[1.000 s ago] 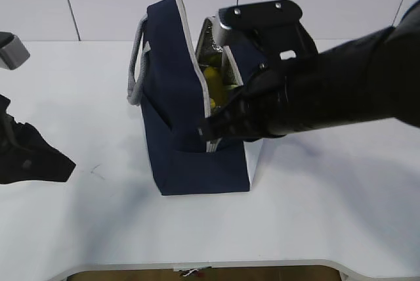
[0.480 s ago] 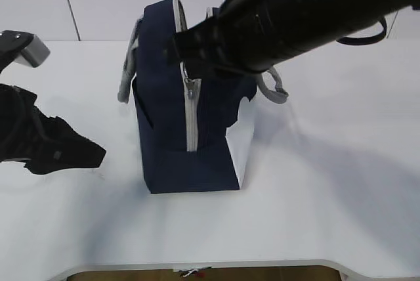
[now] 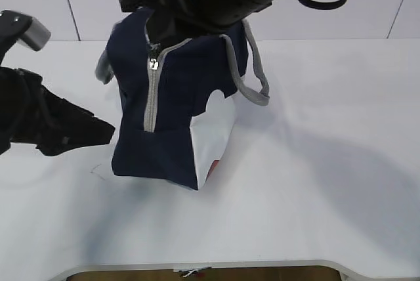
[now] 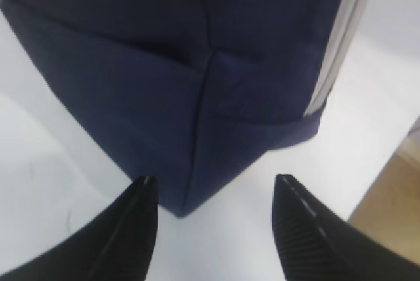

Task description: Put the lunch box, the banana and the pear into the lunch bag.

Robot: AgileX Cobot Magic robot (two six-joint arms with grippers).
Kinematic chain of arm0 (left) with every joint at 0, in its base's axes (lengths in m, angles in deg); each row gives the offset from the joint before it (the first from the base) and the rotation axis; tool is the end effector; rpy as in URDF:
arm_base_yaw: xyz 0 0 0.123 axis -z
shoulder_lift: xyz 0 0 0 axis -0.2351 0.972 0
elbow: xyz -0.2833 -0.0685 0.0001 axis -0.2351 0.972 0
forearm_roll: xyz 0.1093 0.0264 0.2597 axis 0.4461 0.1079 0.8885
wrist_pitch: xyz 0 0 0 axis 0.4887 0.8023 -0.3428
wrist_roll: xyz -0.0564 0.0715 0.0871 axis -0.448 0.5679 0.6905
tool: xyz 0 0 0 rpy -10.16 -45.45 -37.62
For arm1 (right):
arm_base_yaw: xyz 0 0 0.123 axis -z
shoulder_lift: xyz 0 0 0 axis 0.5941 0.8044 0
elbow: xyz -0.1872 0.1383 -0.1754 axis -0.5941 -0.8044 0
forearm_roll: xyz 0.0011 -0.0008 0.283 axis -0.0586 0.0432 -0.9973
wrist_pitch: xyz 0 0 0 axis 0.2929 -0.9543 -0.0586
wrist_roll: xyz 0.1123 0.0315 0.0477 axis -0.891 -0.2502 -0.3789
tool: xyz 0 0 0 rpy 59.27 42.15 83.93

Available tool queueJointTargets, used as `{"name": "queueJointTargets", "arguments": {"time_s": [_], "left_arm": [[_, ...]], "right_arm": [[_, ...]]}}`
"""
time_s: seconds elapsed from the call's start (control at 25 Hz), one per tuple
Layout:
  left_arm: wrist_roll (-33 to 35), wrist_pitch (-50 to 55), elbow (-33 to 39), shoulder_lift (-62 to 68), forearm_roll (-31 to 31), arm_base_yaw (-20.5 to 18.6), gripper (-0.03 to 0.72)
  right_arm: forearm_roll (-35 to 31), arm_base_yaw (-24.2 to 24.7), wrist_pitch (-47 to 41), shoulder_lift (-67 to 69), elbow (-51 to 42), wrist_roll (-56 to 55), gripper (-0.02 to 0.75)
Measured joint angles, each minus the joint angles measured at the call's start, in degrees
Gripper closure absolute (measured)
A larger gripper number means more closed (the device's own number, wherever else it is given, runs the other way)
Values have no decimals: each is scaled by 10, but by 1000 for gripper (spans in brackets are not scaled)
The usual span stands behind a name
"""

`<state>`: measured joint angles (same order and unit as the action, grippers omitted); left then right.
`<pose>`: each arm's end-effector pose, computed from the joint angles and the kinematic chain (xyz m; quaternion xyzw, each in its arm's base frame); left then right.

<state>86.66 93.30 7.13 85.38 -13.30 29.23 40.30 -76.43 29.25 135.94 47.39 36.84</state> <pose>0.2814 -0.1393 0.2092 0.2910 0.8574 -0.2361 0.3526 0.3160 0.2872 0.3399 -0.2314 0.8667 0.2524 0.3628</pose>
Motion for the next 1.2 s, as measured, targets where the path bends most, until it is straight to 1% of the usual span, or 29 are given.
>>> {"name": "queueJointTargets", "arguments": {"time_s": [0.08,0.2,0.4,0.72,0.96,1.2], "left_arm": [[38,-9,0,0,-27,0,263],[57,-30,0,1,-47,0,263],[62,-17,0,1,-57,0,263],[63,-6,0,4,-57,0,262],[63,16,0,38,-66,0,262],[77,0,0,54,-85,0,269]], "right_arm": [[-8,0,-3,2,3,9,725],[-15,0,-9,2,4,25,725],[-25,0,-27,23,6,48,725],[-38,-1,-20,61,8,49,725],[-43,-1,-10,64,8,50,725],[-50,-1,-10,64,8,50,725]]}}
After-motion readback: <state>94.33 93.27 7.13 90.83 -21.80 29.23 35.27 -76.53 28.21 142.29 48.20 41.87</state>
